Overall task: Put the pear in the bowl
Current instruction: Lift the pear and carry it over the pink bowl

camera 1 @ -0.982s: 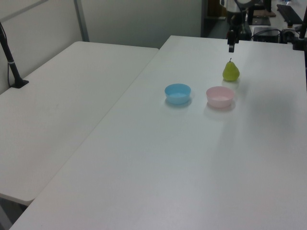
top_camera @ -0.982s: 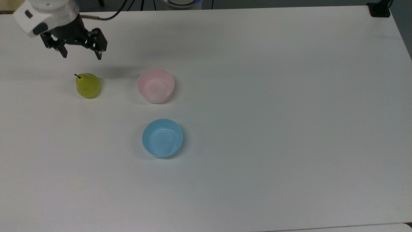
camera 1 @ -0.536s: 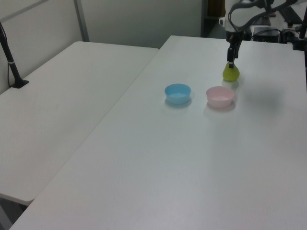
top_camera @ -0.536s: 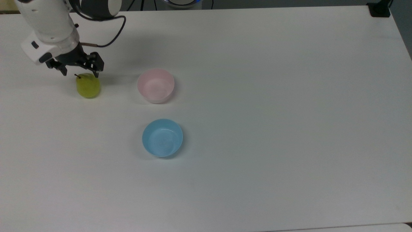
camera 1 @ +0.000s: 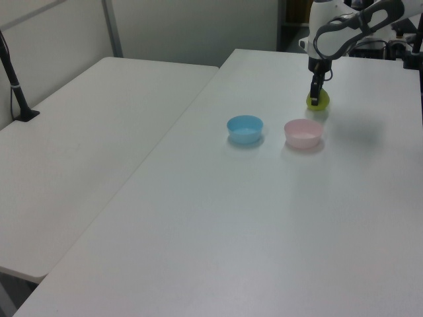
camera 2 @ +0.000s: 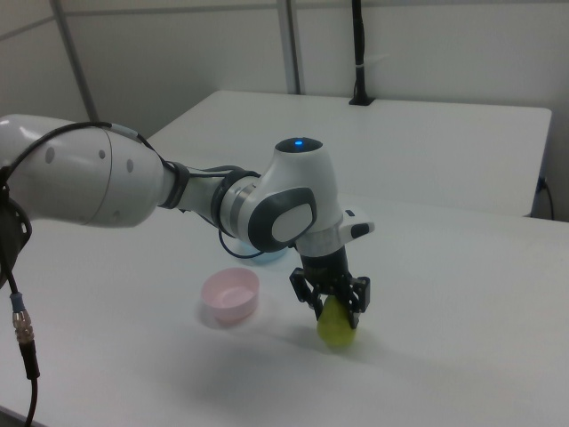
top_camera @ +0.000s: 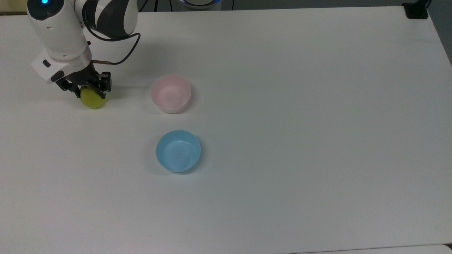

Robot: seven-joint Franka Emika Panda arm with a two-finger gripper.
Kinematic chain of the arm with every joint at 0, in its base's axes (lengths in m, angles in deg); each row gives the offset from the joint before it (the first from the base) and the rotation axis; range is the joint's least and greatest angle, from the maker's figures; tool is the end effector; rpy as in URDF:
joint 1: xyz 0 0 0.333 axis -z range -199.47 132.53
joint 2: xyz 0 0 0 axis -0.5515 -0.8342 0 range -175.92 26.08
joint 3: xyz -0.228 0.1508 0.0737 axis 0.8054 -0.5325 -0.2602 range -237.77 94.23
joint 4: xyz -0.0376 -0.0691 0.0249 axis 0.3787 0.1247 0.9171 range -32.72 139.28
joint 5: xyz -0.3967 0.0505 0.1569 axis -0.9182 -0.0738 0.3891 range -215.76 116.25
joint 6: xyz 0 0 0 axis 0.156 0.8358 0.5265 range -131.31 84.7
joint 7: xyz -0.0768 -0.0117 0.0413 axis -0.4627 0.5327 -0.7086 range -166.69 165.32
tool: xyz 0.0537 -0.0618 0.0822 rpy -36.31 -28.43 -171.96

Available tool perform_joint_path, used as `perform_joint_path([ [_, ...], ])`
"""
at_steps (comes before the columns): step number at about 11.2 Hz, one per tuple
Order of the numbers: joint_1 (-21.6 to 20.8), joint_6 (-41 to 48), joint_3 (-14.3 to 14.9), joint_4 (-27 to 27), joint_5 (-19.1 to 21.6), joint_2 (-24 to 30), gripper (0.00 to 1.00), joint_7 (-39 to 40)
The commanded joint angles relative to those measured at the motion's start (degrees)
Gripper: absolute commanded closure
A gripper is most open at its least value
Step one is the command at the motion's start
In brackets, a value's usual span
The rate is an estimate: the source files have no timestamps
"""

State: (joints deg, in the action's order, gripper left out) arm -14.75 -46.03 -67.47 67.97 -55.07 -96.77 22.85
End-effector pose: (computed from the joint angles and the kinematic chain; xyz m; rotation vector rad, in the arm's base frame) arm 0.6108 -0.2609 0.2702 3.0250 0.1099 0.0174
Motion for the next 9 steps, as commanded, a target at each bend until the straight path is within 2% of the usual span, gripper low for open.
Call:
perform_joint_path([
  [1,0.7,-0.4,0.1,1.5,-0.4,1.4,0.61,2.2],
  [6,-0.3,6.9,-1.0,0.9,0.6,6.3,0.6,-0.1],
  [9,-3.1,9.5,-4.2,0.9,0.6,7.8,0.6,-10.1],
])
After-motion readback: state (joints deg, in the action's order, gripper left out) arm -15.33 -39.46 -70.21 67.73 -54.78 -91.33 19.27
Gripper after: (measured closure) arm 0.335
